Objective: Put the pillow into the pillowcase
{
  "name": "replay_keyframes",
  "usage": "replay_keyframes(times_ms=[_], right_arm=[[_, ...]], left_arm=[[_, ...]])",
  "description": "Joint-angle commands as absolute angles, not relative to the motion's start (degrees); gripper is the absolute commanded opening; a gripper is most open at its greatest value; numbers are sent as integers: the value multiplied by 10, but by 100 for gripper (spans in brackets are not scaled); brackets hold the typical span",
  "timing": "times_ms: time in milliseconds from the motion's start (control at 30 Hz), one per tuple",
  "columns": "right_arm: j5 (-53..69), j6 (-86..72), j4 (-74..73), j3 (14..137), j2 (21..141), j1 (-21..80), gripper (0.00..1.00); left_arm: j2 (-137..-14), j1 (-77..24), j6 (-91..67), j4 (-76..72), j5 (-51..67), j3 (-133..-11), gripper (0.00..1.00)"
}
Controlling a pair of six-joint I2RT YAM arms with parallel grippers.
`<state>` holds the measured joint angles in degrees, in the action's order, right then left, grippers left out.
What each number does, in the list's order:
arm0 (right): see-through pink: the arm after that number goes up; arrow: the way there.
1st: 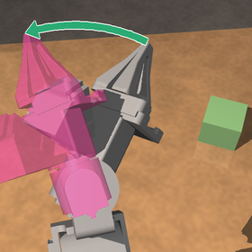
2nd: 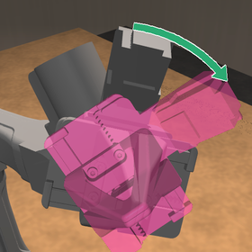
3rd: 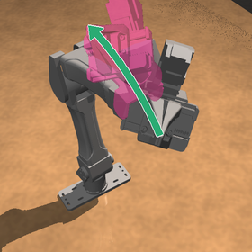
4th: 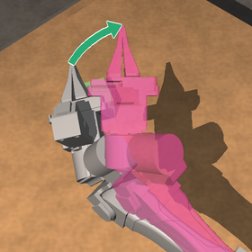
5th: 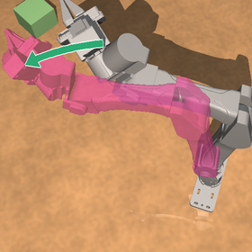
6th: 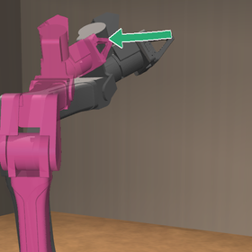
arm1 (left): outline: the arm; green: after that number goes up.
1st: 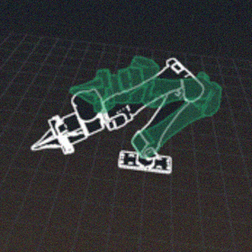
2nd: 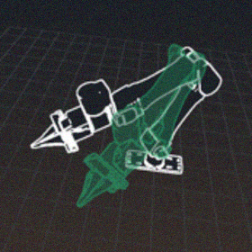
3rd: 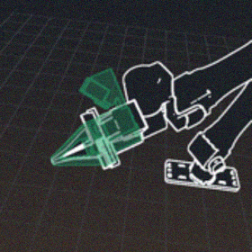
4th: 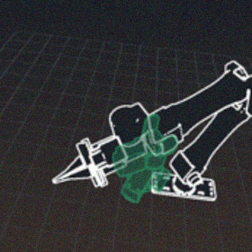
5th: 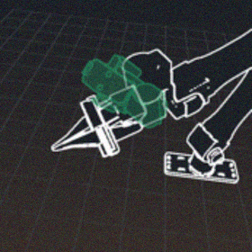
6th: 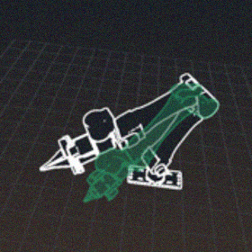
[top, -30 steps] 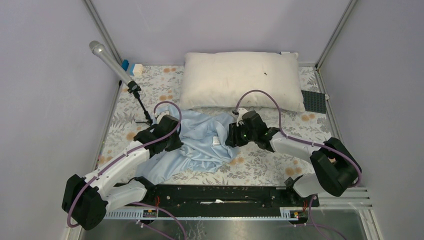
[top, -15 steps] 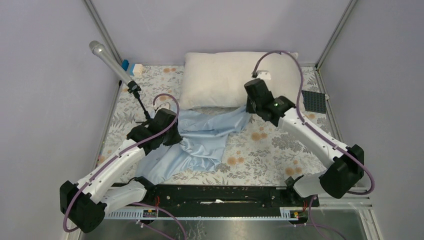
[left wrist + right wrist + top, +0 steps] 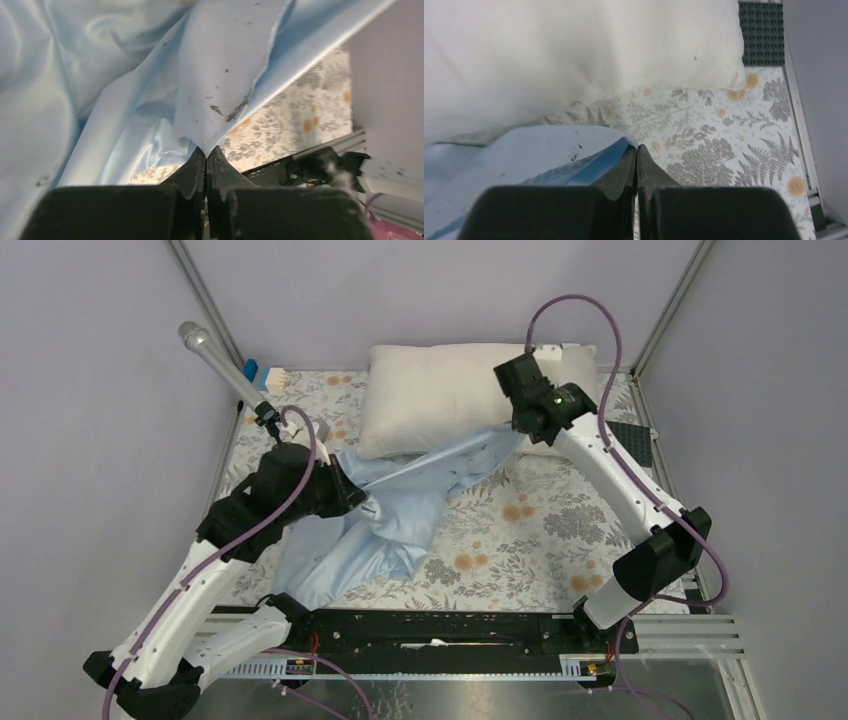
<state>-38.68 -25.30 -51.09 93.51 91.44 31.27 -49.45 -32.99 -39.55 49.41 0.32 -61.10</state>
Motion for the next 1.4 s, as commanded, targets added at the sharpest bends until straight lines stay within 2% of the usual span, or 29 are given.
replay_keyframes(times_ms=[0, 133, 233, 300, 400, 500, 600, 700, 767, 867, 933, 1000, 1033, 1133, 1233, 1300, 1367], right_arm=[[-358, -219, -499, 1061, 909, 287, 0], [-239, -198, -376, 1084, 889, 287, 0], [-170, -197, -294, 1074, 874, 283, 0], [-147, -203, -297, 1083, 893, 269, 0], [-168, -233, -386, 1084, 930, 230, 0], [-213, -257, -392, 949, 908, 189, 0], [-225, -276, -387, 817, 889, 140, 0], [-218, -281, -383, 752, 882, 118, 0], [-216, -281, -383, 730, 874, 115, 7], [-194, -276, -385, 716, 860, 115, 24], [-172, -276, -386, 707, 845, 115, 36], [-153, -279, -385, 692, 822, 115, 50], [-145, -279, -385, 683, 802, 115, 54], [-139, -283, -386, 659, 750, 115, 67], [-113, -268, -371, 662, 726, 115, 79], [-87, -249, -351, 682, 734, 121, 85], [-82, -229, -333, 726, 756, 138, 89]], left_arm=[[-474, -326, -342, 476, 59, -730, 0], [-477, -326, -316, 413, 158, -794, 0], [-476, -326, -323, 376, 270, -795, 0], [-474, -326, -351, 351, 327, -764, 0], [-480, -327, -402, 338, 384, -682, 0], [-467, -362, -465, 294, 369, -541, 0], [-478, -457, -526, 223, 303, -430, 0], [-536, -559, -585, 124, 232, -356, 0], [-582, -597, -622, 55, 212, -317, 0], [-633, -631, -649, -14, 193, -297, 0], [-650, -643, -644, -14, 175, -309, 17], [-659, -646, -633, -2, 164, -329, 23], [-658, -648, -625, 15, 157, -338, 28], [-645, -654, -593, 75, 129, -376, 55], [-626, -653, -559, 164, 37, -421, 65], [-608, -648, -563, 220, -48, -440, 77], [-596, -617, -555, 227, -68, -453, 85]])
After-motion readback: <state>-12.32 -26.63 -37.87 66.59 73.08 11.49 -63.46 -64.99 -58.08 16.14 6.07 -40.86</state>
